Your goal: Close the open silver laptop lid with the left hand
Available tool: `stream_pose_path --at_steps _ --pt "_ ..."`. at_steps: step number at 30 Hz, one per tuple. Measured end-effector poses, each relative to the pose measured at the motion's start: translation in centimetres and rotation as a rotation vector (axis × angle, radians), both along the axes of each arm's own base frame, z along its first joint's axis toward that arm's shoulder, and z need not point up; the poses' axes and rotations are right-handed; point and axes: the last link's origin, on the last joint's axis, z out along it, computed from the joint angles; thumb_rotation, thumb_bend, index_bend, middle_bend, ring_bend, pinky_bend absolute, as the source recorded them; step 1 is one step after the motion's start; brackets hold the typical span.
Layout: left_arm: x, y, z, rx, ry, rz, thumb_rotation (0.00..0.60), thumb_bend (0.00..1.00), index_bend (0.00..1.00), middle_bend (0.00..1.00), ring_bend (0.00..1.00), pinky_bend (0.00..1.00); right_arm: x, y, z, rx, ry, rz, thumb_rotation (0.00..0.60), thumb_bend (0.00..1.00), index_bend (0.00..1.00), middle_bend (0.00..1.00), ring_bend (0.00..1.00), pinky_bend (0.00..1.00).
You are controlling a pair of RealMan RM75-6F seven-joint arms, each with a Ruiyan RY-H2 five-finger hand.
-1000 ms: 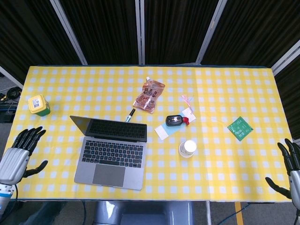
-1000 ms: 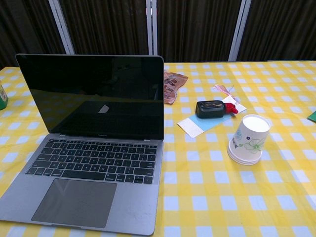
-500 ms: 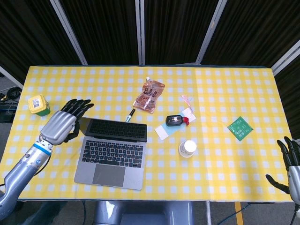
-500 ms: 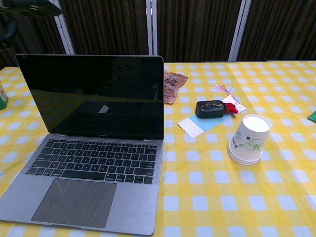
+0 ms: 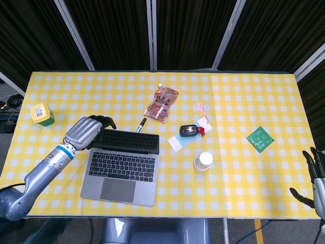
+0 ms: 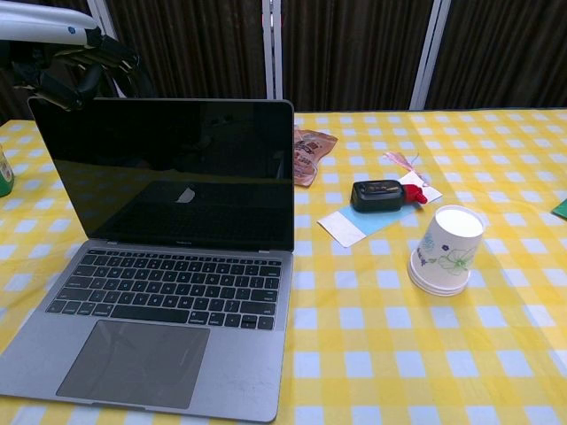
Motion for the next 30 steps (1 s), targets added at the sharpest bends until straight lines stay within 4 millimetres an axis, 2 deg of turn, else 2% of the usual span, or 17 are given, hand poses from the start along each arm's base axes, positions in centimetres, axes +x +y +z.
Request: stream_pose_path --at_steps 6,15,24,30 --pt "-0.4 -0.5 0.4 -0.023 -0.009 0.016 0.6 1.0 0.34 0.3 0.33 0.36 0.0 0.0 -0.1 0.003 0.002 0.0 0.6 0.0 0.02 0.0 0.0 0.0" --pt "-0.8 -1.8 1.5 -0.06 -0.015 0.035 0.6 1.0 0.34 0.31 0.34 0.37 0.1 0.1 -0.1 0.0 0.001 0.003 0.6 0.0 0.02 0.0 0.0 0.0" --pt "-2.0 -4.4 1.6 -0.099 0.019 0.015 0.6 1.0 0.35 0.32 0.35 0.37 0.3 0.4 0.0 -0.004 -0.002 0.01 0.6 0.0 0.02 0.0 0.0 0.0" --pt "-3.4 -6.9 0.9 -0.155 0.021 0.01 0.6 1.0 0.35 0.32 0.35 0.37 0.4 0.5 0.1 -0.004 -0.005 0.016 0.6 0.0 0.02 0.0 0.0 0.0"
